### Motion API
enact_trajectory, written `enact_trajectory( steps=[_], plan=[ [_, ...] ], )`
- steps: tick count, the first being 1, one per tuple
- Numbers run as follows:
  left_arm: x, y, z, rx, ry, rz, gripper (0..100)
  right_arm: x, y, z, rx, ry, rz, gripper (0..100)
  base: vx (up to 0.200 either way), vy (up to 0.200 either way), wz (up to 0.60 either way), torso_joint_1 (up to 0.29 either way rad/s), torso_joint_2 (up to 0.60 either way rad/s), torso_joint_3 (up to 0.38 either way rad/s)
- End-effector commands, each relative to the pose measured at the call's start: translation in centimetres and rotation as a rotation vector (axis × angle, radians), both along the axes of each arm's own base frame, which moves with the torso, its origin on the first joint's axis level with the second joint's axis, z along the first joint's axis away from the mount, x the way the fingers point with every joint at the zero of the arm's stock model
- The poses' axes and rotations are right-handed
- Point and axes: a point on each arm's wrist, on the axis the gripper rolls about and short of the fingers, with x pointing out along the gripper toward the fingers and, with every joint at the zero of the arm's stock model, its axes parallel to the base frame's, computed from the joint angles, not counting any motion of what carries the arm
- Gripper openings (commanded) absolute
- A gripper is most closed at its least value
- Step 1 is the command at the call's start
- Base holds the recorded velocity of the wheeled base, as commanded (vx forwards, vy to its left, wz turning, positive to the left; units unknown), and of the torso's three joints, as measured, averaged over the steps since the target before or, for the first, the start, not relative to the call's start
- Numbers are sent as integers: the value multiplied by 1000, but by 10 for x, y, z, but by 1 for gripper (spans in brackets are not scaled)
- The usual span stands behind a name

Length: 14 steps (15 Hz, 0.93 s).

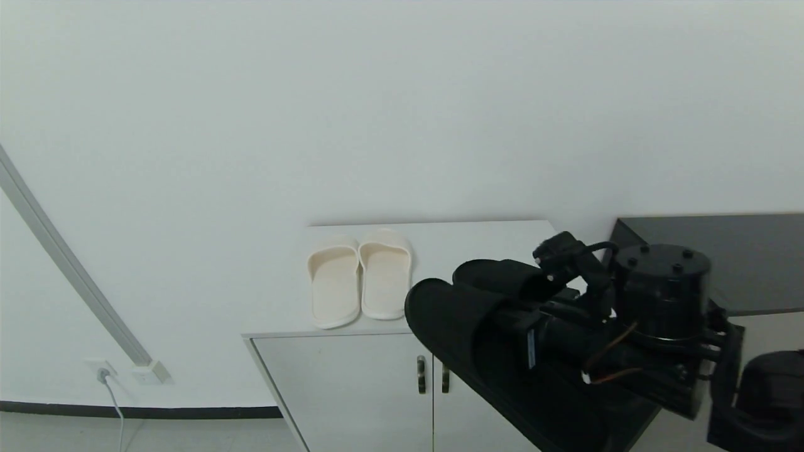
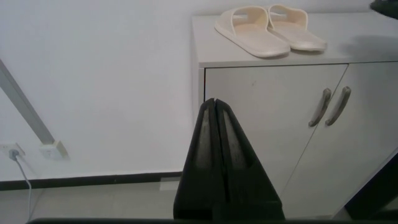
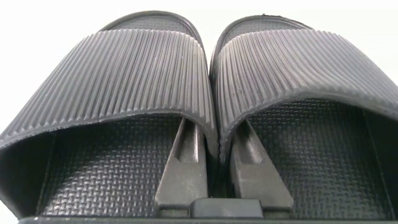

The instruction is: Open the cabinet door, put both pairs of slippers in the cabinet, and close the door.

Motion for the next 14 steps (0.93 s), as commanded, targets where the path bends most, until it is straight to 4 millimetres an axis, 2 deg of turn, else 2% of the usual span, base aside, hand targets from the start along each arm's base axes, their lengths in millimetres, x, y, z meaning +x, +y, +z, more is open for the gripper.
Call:
enact_trajectory(
  steps=[1,7,14],
  plan=[
    [0,0,0,-1,-1,1,0,-27,-20,16,44,-41,56,0,0,0,0,0,0,0],
    [0,0,0,-4,-1,1,0,-39,-22,5,-10,-39,98,0,0,0,0,0,0,0],
    [0,0,0,-2,1,0,0,-41,-23,0,-29,-26,114,0,-200,0,0,1,2,1]
  ],
)
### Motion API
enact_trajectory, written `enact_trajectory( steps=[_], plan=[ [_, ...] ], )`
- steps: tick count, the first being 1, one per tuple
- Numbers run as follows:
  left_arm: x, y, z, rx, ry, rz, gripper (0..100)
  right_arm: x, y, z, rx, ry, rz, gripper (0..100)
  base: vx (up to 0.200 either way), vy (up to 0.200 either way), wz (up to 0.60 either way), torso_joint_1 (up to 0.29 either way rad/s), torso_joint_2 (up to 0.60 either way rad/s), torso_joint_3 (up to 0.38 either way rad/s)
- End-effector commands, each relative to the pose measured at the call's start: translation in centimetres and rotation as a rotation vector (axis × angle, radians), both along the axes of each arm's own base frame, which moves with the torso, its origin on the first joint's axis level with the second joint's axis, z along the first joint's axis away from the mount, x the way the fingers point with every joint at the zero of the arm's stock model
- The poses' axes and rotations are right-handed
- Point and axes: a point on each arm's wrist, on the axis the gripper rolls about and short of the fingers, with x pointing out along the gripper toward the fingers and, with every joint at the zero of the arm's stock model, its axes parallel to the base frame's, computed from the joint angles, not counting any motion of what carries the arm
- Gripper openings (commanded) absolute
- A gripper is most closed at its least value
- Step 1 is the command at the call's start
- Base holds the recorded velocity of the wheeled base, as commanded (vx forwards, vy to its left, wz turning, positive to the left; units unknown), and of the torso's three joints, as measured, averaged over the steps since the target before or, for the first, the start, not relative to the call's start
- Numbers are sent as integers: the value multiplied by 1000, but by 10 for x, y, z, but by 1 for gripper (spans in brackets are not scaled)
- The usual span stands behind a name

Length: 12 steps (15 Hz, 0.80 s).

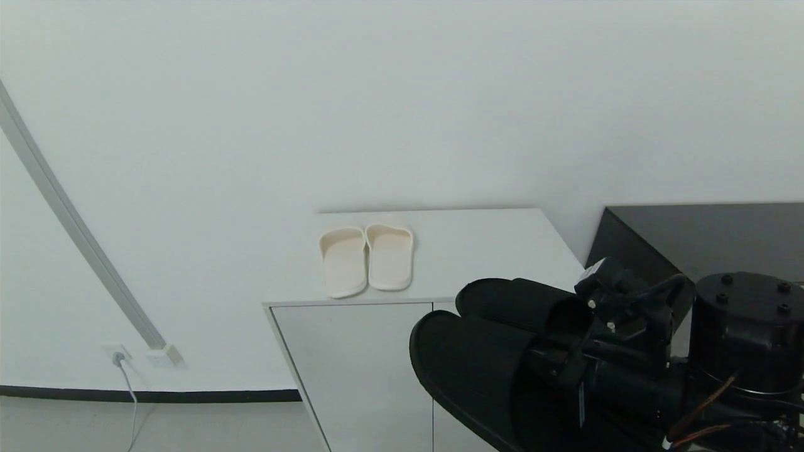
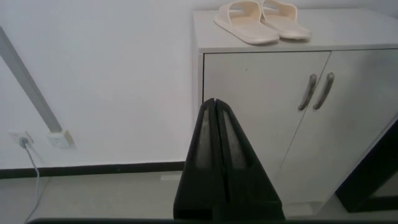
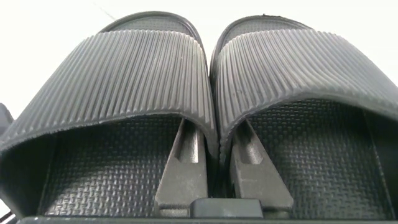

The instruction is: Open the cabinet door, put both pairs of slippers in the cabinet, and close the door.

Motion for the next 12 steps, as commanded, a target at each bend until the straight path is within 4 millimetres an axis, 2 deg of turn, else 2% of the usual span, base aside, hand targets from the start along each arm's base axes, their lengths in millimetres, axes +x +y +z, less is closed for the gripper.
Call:
enact_trajectory(
  steps=[1,12],
  plan=[
    [0,0,0,0,0,1,0,0,0,-3,-13,2,4,0,0,0,0,0,0,0],
    [0,0,0,0,1,1,0,-2,-2,-9,-31,17,5,0,0,0,0,0,0,0]
  ],
)
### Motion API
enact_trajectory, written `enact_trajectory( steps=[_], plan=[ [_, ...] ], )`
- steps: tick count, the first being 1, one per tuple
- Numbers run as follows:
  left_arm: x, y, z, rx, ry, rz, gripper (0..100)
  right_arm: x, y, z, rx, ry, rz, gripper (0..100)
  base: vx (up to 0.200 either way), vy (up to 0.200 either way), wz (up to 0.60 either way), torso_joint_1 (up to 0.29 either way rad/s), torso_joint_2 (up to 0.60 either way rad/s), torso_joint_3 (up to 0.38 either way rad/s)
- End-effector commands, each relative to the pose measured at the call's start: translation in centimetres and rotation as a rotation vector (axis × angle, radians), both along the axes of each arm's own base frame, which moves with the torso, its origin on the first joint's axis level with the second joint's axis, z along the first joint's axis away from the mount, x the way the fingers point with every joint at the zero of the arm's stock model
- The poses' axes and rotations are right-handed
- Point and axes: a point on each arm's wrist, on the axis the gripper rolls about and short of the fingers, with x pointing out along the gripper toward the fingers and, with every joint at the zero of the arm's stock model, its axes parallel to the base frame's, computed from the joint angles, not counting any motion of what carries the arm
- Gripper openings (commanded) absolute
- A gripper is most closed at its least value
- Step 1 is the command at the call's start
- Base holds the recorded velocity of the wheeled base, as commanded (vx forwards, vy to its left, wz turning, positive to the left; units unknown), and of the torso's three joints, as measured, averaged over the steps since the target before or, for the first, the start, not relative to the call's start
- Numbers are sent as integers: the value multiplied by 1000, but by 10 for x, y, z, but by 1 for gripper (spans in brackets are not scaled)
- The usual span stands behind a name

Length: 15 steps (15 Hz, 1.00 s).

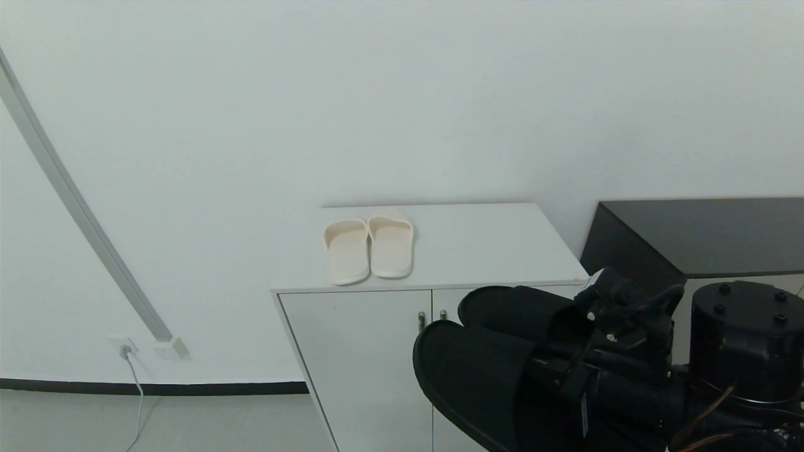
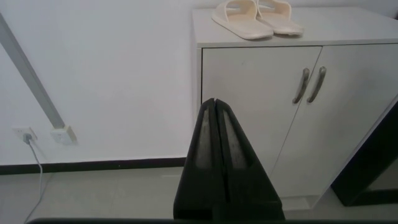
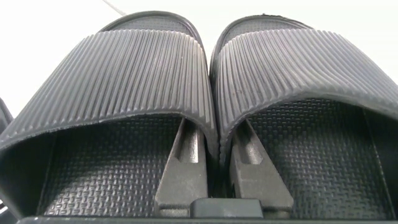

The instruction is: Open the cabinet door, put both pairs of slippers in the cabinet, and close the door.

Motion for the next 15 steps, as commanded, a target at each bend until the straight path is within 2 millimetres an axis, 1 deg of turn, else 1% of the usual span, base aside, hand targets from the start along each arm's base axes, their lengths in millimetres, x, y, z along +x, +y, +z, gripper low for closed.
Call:
enact_trajectory(
  steps=[1,5,8,11,12,15],
  plan=[
    [0,0,0,0,1,0,0,0,0,-2,-3,4,2,0,0,0,0,0,0,0],
    [0,0,0,-2,1,0,0,-1,-1,-4,-10,13,7,0,0,0,0,-5,14,12],
    [0,0,0,-2,0,3,0,-2,-1,-5,-9,14,13,0,0,0,0,-149,341,190],
    [0,0,0,-5,1,-1,0,-1,-1,-5,-11,16,12,0,0,0,0,-212,487,276],
    [0,0,0,-12,1,-3,100,-2,-1,-5,-12,17,12,0,0,0,0,-232,544,310],
    [0,0,0,-12,0,-1,100,-2,-1,-6,-20,10,20,0,0,0,0,-229,543,318]
  ],
)
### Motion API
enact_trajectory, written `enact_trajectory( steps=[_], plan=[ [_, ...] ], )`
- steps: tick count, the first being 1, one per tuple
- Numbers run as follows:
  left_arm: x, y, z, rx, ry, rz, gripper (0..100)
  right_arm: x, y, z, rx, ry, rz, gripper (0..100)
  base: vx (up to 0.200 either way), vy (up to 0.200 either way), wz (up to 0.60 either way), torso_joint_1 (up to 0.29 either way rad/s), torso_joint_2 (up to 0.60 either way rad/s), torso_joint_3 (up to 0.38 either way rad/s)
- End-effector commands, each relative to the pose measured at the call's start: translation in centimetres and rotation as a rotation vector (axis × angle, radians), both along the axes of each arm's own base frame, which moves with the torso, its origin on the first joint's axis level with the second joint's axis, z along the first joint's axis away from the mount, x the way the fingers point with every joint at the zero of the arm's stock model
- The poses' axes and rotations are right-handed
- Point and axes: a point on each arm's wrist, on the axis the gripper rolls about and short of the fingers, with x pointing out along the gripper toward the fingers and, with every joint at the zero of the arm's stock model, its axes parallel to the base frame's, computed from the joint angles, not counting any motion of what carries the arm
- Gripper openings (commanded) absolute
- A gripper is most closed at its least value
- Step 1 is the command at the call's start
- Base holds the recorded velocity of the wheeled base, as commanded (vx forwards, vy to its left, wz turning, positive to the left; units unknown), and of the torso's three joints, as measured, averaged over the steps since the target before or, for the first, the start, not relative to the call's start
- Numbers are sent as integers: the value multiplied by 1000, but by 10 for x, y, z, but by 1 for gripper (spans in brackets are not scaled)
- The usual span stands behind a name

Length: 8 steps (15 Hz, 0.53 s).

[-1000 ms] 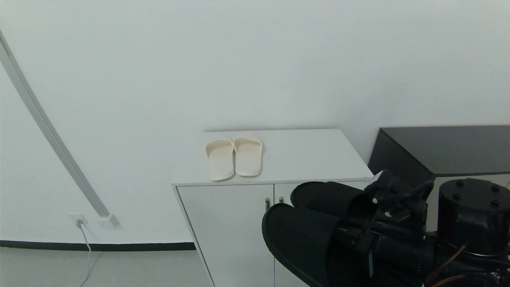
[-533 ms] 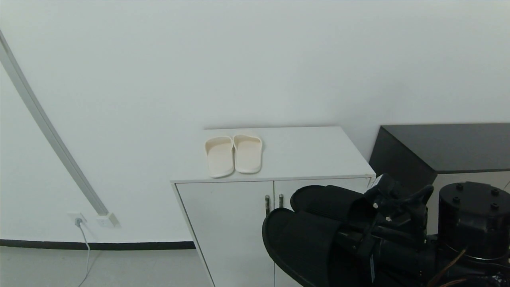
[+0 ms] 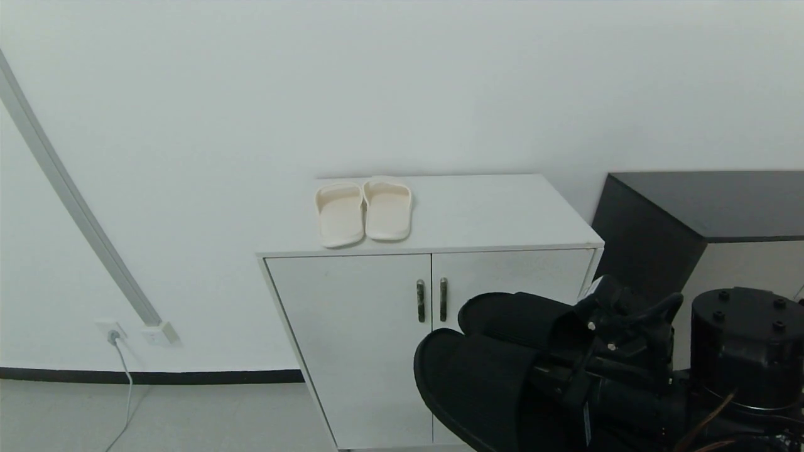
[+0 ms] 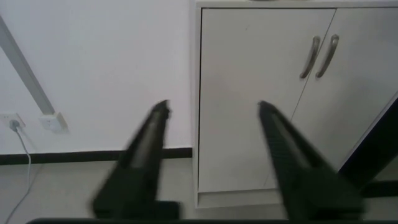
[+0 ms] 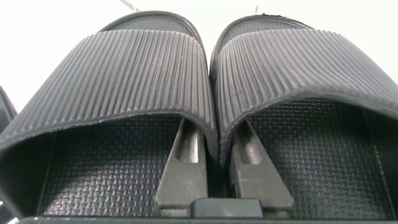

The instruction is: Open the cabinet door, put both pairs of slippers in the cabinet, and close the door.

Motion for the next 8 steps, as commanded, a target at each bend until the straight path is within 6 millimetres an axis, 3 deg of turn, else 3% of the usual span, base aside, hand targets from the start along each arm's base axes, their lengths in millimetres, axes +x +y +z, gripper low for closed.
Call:
enact_trajectory(
  steps=[1,8],
  plan=[
    [0,0,0,-1,0,1,100,1,1,-3,-9,6,3,0,0,0,0,-207,544,310],
    [0,0,0,1,0,2,100,3,3,-9,-24,20,0,0,0,0,0,-198,512,316]
  ],
)
